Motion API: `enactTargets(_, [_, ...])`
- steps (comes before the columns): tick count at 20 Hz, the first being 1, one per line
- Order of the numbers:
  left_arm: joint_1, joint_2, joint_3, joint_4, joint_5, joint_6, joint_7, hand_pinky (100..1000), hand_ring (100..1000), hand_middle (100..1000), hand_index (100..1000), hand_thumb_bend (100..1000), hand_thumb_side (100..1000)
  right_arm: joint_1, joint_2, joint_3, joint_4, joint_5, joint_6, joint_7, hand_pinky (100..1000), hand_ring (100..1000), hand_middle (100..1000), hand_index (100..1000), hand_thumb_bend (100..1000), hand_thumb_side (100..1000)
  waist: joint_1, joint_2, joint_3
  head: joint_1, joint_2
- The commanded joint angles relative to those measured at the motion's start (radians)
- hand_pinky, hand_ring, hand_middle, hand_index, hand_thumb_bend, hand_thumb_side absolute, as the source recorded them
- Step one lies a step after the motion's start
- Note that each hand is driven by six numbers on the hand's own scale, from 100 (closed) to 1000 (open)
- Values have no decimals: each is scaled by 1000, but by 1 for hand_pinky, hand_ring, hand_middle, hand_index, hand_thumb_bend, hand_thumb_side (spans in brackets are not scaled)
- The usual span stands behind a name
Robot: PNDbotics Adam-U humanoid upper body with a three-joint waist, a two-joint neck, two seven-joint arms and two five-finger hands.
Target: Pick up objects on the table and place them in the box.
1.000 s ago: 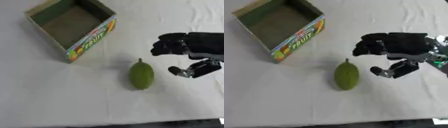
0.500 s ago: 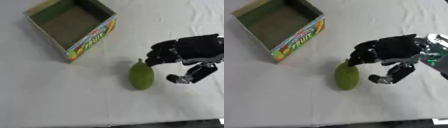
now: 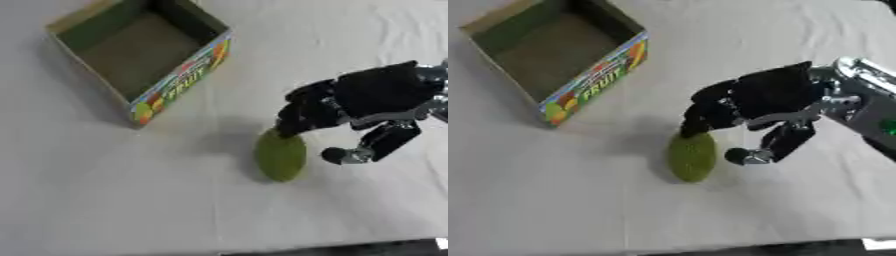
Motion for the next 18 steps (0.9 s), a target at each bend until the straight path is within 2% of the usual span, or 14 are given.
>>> enactTargets(1, [-10,32,2,-15,5,-4,-3,612,604,601,801,100,588,-24,-11,12,-15,12,-4,23,1000,955,906,1000,100,151,2,-16,4,-6,-13])
enactTargets(2, [-10,32,2,-15,5,-4,-4,612,604,601,801,100,587,-29,-9,19,-15,18,-1,30,1000,955,906,1000,100,193,1,-15,6,-8,-14])
enactTargets(8, [-14,31,0,-15,9,-5,-8,611,603,602,801,100,587,-41,8,57,-15,25,27,76,1000,954,903,1000,100,284,-2,-10,16,-17,-16])
enactTargets(15, [-16,27,-1,-15,13,-6,-14,611,603,603,801,100,586,-63,39,78,-15,10,71,123,1000,951,899,1000,100,308,-2,-5,27,-27,-21])
enactTargets(18, [-17,26,-2,-15,15,-7,-17,611,602,603,801,100,586,-74,51,80,-15,18,87,136,1000,951,900,1000,100,284,-1,-2,30,-30,-25])
